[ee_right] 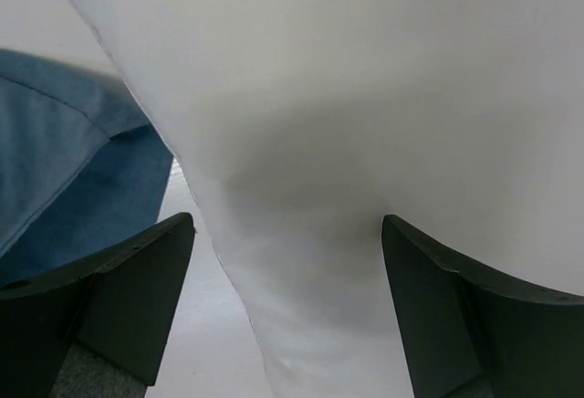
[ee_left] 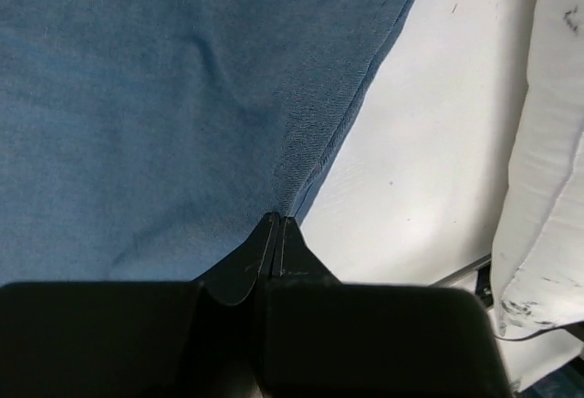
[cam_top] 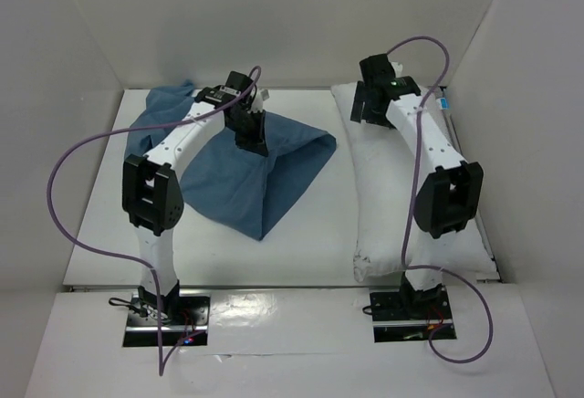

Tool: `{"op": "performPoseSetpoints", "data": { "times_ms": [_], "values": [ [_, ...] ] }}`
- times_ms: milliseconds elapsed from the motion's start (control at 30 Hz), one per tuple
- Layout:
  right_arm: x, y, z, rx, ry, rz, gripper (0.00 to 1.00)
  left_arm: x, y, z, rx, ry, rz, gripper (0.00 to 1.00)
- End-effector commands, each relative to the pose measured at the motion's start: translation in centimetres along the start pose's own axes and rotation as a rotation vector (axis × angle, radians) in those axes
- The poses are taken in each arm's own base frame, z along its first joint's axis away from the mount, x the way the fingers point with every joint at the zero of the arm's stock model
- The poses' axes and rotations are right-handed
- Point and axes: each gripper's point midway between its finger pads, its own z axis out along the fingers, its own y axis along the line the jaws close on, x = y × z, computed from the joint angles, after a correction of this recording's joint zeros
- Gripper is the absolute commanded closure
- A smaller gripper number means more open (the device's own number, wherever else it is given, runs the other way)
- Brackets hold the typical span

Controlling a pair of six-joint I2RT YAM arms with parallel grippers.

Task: Put the pillow into the pillowcase

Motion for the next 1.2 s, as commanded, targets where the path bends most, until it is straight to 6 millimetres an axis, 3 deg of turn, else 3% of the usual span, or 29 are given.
{"op": "performPoseSetpoints", "data": {
  "times_ms": [0,100,133,233,267,333,400,467,567,600,667,800,833,967,1067,1167],
  "values": [
    [-0.5,0.2,-2.2,0.071,-0.016,-0.064,0.1,-1.0,-2.1,-2.5,0.093,-0.045,-0.016,1.0],
    [1.3,3.4,-6.1,-0.1,-0.027,-0.156,0.1,-1.2,-2.4,-2.7,0.12,-0.047,-0.028,1.0],
    [4.1,4.8,-8.1,-0.226,0.016,-0.203,0.14,-1.2,-2.4,-2.7,0.12,-0.047,-0.028,1.0],
    [8.7,6.5,-11.3,-0.429,0.095,-0.24,0.16,-1.2,-2.3,-2.0,0.126,-0.033,-0.032,1.0],
    [12.6,6.7,-10.9,-0.45,0.196,-0.247,0.17,-1.3,-2.5,-1.8,0.137,-0.027,-0.032,1.0],
    [16.3,4.7,-10.4,-0.366,0.292,-0.239,0.17,-1.3,-2.5,-1.8,0.137,-0.027,-0.032,1.0],
    [19.7,1.2,-9.3,-0.196,0.377,-0.191,0.17,-1.7,-2.3,-2.1,0.137,-0.039,-0.036,1.0],
    [20.7,-0.4,-9.1,-0.107,0.397,-0.139,0.15,-1.8,-2.1,-2.1,0.126,-0.043,-0.046,1.0],
    [21.6,-0.2,-10.1,-0.156,0.441,-0.145,0.17,-2.2,-1.3,-2.4,0.126,-0.05,-0.064,1.0],
    [22.6,1.4,-10.9,-0.25,0.491,-0.157,0.18,-2.2,-1.5,-2.4,0.135,-0.047,-0.064,1.0],
    [23.1,2.0,-11.0,-0.28,0.503,-0.163,0.18,-2.1,-1.6,-2.4,0.145,-0.044,-0.063,1.0],
    [26.5,-1.7,-9.1,-0.038,0.648,-0.235,0.16,-2.5,-1.3,-2.5,0.144,-0.056,-0.067,1.0],
    [26.6,-4.2,-8.9,0.104,0.651,-0.265,0.14,-2.4,-1.3,-2.2,0.15,-0.045,-0.07,1.0],
    [24.9,-7.5,-7.6,0.259,0.594,-0.118,0.15,-2.8,-1.2,-2.5,0.158,-0.055,-0.065,1.0],
    [21.3,-8.3,-7.5,0.298,0.464,0.031,0.16,-2.8,-1.2,-2.5,0.158,-0.055,-0.065,1.0],
    [18.2,-6.9,-7.0,0.275,0.366,0.092,0.16,-2.9,-0.9,-2.6,0.163,-0.057,-0.062,1.0]
  ]
}}
